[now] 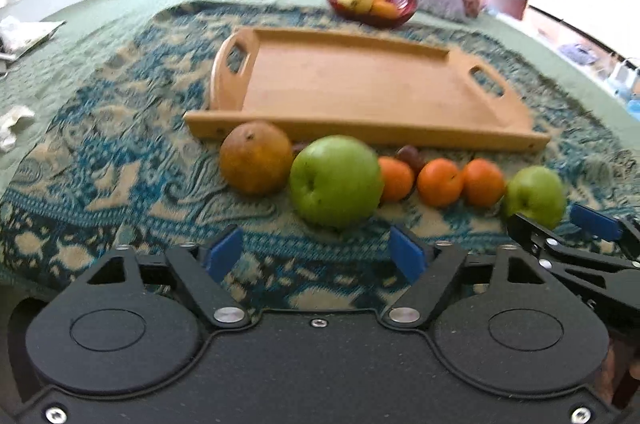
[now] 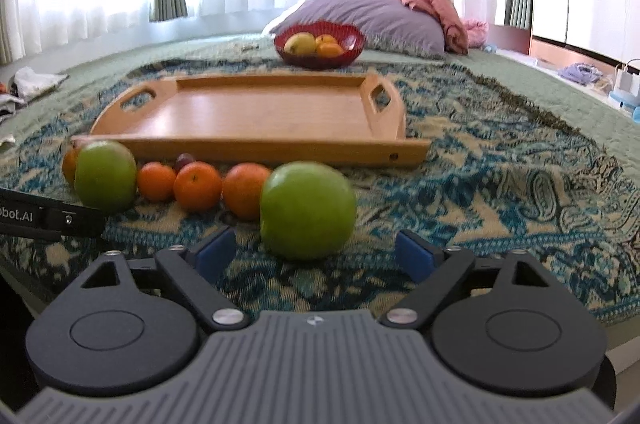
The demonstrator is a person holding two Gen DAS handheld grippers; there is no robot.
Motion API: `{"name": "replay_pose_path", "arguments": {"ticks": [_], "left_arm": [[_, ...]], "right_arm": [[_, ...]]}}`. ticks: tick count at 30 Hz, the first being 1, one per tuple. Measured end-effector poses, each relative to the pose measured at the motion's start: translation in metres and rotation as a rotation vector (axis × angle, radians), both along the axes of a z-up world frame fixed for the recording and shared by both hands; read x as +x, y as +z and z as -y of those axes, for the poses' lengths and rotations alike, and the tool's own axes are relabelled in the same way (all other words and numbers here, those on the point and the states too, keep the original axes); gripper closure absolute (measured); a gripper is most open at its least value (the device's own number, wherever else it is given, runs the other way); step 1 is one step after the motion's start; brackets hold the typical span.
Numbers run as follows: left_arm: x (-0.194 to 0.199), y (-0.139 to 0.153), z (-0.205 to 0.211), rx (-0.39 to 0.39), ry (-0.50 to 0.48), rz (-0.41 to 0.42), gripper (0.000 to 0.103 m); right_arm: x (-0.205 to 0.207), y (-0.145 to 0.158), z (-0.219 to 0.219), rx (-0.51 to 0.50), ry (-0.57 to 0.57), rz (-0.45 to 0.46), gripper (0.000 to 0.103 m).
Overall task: Organize fruits
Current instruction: 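Close the left tool on a green apple while the right tool grasps the other green apple, then carry the green apples onto the wooden tray and open both tools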
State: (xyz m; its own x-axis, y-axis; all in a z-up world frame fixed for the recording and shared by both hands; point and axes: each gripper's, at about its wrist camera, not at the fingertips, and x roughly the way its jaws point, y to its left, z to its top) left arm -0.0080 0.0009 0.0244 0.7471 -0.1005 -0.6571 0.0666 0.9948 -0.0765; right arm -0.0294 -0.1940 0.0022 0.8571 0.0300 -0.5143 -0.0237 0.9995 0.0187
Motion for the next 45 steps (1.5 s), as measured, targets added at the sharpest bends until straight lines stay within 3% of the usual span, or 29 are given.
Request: {"name": "replay_pose_path", "arguments": {"ticks": [3, 8, 14, 17, 28, 31, 32, 36, 41, 45], "left_arm": [[0.001, 0.002, 0.003, 0.001, 0.000, 0.041, 0.046], [0.009, 0.000, 0.008, -0.013, -0.017, 0.077, 0.051], [0.013, -0.006, 0.012, -0.007, -0.026, 0.122, 0.051], [0.016, -0.008, 0.008, -0.034, -0.017, 0.128, 0.050], [0.037, -0.019, -0.001, -0.126, -0.026, 0.134, 0.038], [0.039, -0.020, -0.002, -0.146, -0.019, 0.133, 0.041], [0.038, -0.020, -0.003, -0.146, -0.009, 0.136, 0.048], [0.032, -0.015, -0.004, -0.139, 0.006, 0.156, 0.048], [0.023, -0.004, 0.004, -0.065, -0.009, 0.221, 0.048], [0.034, 0.013, 0.001, -0.079, -0.009, 0.242, 0.048]], "right_arm": [[0.002, 0.003, 0.001, 0.002, -0.003, 0.031, 0.021], [0.006, 0.002, -0.004, -0.025, 0.028, 0.033, 0.027], [0.006, -0.003, -0.010, -0.040, 0.028, 0.047, 0.030], [0.008, -0.005, -0.011, -0.050, 0.020, 0.045, 0.034], [0.016, -0.008, -0.006, -0.023, 0.034, 0.032, 0.035], [0.017, -0.009, -0.006, -0.022, 0.036, 0.027, 0.043], [0.017, -0.008, -0.006, -0.021, 0.037, 0.029, 0.043], [0.014, -0.007, -0.005, -0.003, 0.026, 0.035, 0.045], [0.013, -0.002, -0.001, 0.027, 0.013, 0.046, 0.045], [0.017, 0.006, 0.005, 0.043, -0.003, 0.066, 0.045]]}}
